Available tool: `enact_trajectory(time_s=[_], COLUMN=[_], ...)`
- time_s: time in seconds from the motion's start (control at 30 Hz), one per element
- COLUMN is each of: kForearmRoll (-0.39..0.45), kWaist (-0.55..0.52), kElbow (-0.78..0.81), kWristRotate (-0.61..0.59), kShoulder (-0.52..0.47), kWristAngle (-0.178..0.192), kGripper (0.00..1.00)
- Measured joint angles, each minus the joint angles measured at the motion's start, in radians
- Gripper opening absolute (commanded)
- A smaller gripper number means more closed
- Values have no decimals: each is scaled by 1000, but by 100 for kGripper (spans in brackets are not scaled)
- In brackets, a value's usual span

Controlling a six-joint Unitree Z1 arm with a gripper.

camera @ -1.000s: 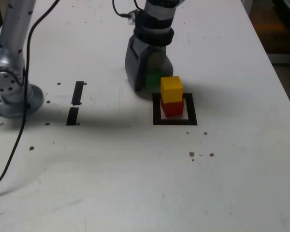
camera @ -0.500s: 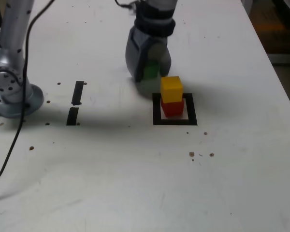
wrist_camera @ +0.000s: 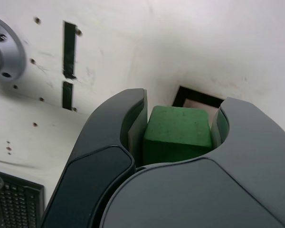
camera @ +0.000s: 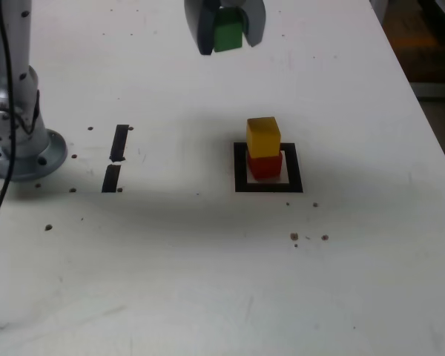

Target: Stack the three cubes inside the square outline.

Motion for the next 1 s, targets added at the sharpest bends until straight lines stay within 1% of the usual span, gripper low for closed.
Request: enact_trajectory(time_s=[0.17,0.33,0.57,0.8,1.0], kForearmRoll=[-1,-4,-5,-17,-24], kWaist=[-113,-169,-184,-207,-212], kElbow=[-48,-66,-57,-59,-63], kWristRotate=[-64,-99,-109,-117,-118], kShoulder=[79,132,141,186,201], kWristAngle=[-17,-45,-60,-71,-79], kGripper=[25,25,25,25,25])
